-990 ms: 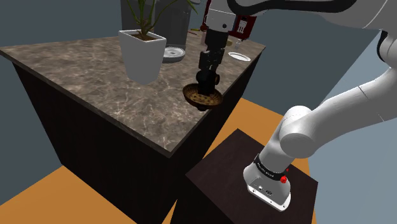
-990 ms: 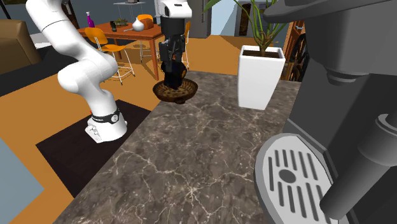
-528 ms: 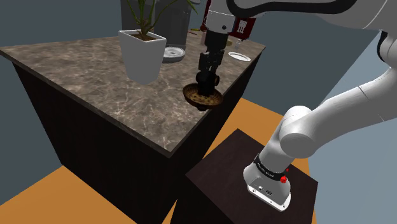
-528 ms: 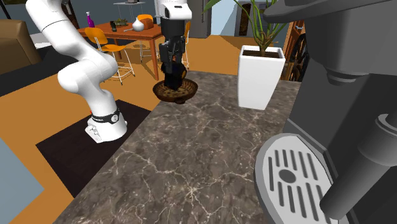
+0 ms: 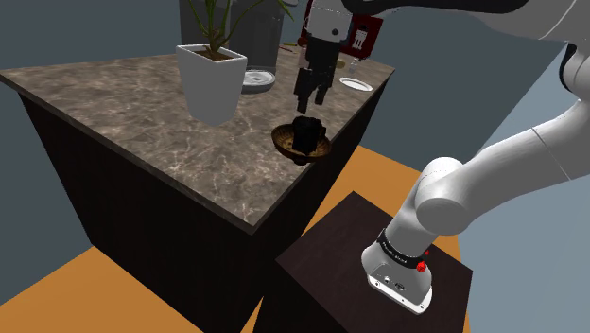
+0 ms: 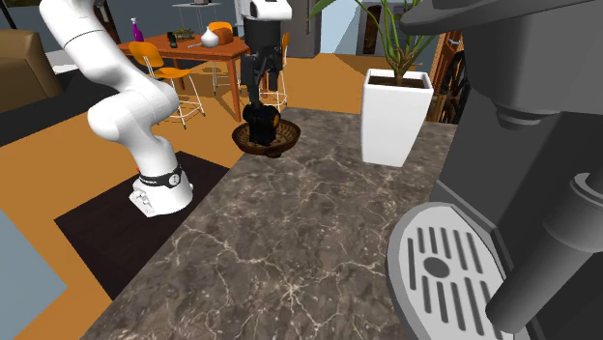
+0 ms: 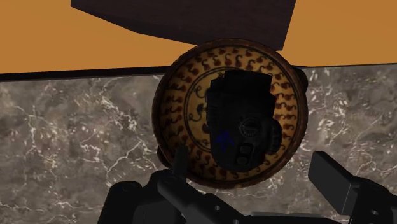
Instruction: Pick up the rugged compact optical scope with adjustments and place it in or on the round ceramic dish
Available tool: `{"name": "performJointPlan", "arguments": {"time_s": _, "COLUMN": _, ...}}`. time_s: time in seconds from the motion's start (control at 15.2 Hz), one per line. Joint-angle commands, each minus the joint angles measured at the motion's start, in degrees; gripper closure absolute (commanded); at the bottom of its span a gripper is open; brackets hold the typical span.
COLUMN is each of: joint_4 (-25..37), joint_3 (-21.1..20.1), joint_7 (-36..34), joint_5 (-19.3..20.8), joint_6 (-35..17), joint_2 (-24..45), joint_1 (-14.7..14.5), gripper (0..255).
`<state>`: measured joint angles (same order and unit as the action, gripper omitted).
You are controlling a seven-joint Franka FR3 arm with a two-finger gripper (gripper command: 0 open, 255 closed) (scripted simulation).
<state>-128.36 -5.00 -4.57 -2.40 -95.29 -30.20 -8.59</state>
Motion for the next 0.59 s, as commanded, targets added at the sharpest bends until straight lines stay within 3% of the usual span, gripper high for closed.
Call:
{"name": "performJointPlan", "arguments": {"time_s": 0.0, "joint_4": 3.9, "joint_3": 0.0, "joint_7": -0.1, "joint_5": 0.1, "joint_6": 3.4, "joint_2": 0.5, "joint_1": 0.0, "gripper": 0}}
{"name": "performJointPlan", "arguments": {"time_s": 0.53, "joint_4": 5.7, "joint_3": 0.0, "joint_7": -0.2, "joint_5": 0.1, "joint_6": 4.9, "joint_2": 0.9, "joint_1": 0.0, "gripper": 0}}
